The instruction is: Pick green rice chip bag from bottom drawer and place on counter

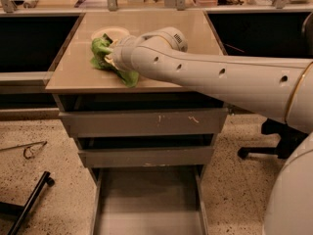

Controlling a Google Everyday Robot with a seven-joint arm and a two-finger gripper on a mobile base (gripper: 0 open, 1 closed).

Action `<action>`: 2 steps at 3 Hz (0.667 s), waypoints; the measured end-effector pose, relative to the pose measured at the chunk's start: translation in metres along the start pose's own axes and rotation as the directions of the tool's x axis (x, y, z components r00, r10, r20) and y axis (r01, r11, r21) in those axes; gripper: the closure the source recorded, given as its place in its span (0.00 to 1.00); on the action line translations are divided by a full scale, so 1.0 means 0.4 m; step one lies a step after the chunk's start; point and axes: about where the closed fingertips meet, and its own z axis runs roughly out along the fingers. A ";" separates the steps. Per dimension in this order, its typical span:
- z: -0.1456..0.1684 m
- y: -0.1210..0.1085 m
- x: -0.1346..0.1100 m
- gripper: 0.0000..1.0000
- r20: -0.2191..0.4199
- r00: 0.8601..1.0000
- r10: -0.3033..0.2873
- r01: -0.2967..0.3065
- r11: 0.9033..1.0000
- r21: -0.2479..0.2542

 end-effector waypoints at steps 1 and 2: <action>0.000 0.000 0.000 0.12 0.000 1.000 0.000 0.000 1.000 0.000; 0.000 0.000 0.000 0.00 0.000 1.000 0.000 0.000 1.000 0.000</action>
Offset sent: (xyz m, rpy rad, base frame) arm 0.0000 0.0000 0.0000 0.0000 0.0000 0.0000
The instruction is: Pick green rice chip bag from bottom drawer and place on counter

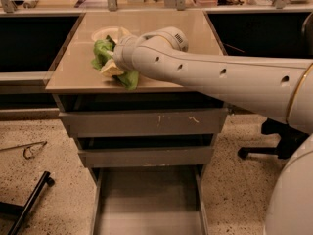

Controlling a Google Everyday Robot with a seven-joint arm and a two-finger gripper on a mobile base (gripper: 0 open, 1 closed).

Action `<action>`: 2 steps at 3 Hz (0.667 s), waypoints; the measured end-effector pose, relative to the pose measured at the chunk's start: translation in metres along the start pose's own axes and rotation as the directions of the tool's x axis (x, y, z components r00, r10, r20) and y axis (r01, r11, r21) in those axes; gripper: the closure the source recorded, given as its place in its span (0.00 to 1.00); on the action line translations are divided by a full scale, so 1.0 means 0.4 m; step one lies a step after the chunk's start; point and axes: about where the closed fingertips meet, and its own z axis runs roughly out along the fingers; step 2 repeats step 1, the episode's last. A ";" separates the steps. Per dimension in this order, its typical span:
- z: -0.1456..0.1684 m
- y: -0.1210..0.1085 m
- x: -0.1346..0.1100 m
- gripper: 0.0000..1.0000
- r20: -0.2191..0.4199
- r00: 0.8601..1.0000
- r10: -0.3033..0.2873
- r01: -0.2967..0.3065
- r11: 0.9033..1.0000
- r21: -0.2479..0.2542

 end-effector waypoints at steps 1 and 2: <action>0.000 0.000 0.000 0.00 0.000 1.000 0.000 0.000 1.000 0.000; 0.000 0.000 0.000 0.00 0.000 1.000 0.000 0.000 1.000 0.000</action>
Offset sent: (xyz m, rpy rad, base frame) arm 0.0000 0.0000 0.0000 0.0000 0.0000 0.0000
